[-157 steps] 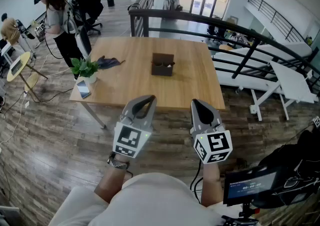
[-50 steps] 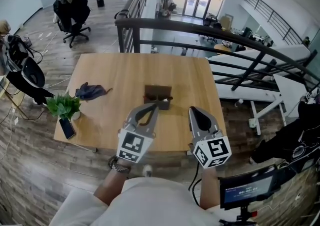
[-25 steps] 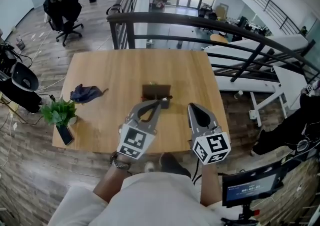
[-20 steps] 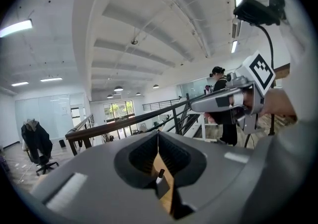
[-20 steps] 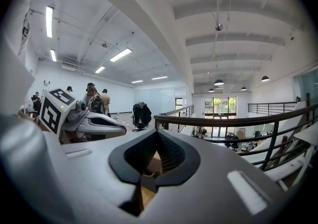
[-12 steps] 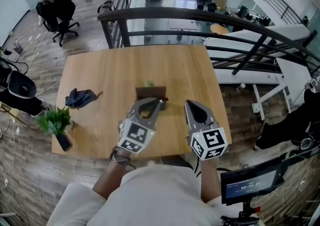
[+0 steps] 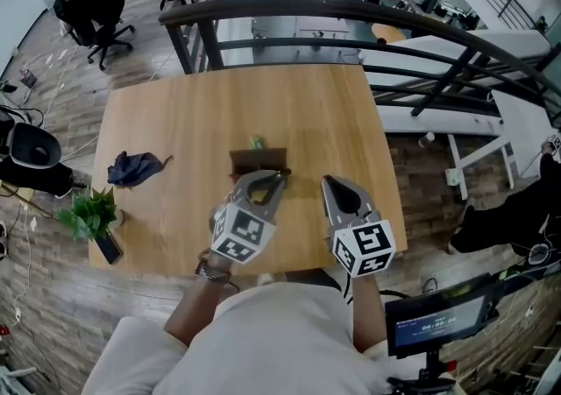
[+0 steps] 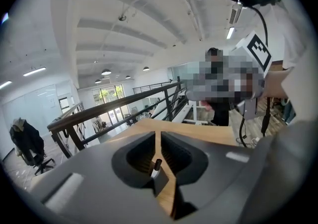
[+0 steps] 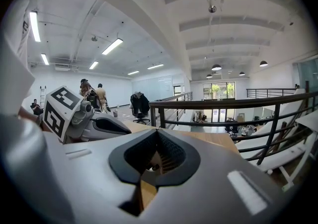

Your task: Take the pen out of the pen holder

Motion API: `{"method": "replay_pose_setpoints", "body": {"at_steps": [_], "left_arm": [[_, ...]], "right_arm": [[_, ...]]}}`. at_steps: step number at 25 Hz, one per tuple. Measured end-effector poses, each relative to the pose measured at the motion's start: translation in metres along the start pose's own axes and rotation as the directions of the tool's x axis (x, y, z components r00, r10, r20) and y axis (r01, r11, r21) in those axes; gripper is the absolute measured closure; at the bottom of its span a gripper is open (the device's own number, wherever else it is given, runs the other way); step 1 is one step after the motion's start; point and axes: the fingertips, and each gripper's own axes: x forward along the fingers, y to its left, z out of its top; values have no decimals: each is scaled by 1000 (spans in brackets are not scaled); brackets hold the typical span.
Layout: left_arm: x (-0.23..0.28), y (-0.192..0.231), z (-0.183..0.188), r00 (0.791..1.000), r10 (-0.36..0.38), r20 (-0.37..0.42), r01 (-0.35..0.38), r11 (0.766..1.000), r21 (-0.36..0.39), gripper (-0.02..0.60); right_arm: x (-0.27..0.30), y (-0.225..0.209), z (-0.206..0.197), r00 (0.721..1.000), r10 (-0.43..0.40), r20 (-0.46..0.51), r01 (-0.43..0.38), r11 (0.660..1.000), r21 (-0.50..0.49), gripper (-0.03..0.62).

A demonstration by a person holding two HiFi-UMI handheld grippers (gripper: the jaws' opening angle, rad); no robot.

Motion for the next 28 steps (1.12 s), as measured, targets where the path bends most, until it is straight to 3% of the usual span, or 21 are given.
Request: {"method": "replay_pose_setpoints", "body": {"at_steps": [28], "left_arm": [[51,-10,-55,974,-92,-206,104,994,46,511]], "right_arm": [[28,-13,-41,993,33,-111,-27,998,52,591]]}}
